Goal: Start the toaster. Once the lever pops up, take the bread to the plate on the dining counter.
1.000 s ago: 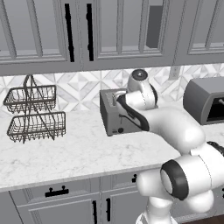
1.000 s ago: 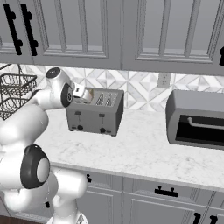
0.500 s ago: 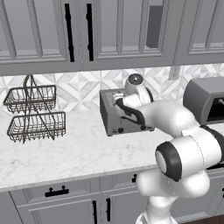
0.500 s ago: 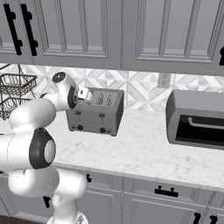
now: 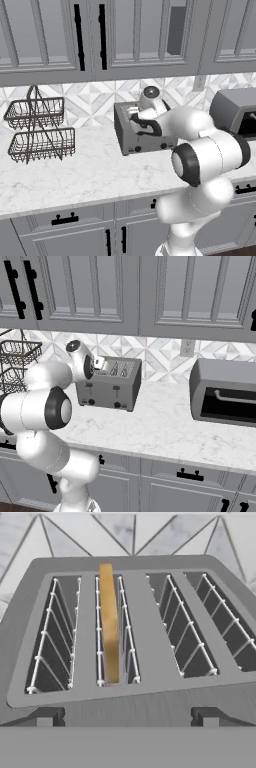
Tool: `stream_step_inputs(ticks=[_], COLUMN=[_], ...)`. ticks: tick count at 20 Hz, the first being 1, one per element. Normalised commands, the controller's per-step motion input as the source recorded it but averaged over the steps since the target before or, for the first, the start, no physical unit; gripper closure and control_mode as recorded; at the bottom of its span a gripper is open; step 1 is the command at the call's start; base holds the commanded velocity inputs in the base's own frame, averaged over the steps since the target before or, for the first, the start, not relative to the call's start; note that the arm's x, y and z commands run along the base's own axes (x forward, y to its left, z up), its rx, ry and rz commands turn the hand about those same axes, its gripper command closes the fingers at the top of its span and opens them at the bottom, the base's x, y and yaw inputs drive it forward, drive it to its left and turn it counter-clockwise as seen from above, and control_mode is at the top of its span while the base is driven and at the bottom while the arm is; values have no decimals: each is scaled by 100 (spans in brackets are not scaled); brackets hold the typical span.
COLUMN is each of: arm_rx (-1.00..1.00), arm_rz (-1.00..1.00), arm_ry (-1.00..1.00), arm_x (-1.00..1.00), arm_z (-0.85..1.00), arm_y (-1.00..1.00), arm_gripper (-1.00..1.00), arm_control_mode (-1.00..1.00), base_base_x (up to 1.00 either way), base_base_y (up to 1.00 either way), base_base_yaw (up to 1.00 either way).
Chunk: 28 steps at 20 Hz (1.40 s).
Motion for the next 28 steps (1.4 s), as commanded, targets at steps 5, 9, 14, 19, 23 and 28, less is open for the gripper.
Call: stream_step_inputs(ticks=[5,9,14,19,23,28], arm_rx=[0,0,0,0,0,0], arm_rz=[0,0,0,0,0,0], arm_ry=[0,-3,-9,-13,-4,0], arm_x=[37,26,16,16,34,36], arm_z=[-12,-14,-16,-18,-10,-4], arm_y=[1,0,0,0,1,3], arm_gripper=[-100,-100,-100,-100,-100,-100], arm_control_mode=[-100,-100,-100,-100,-100,-100], base_base_x=[0,0,0,0,0,0], base_base_y=[0,0,0,0,0,0], base_base_yaw=[0,0,0,0,0,0])
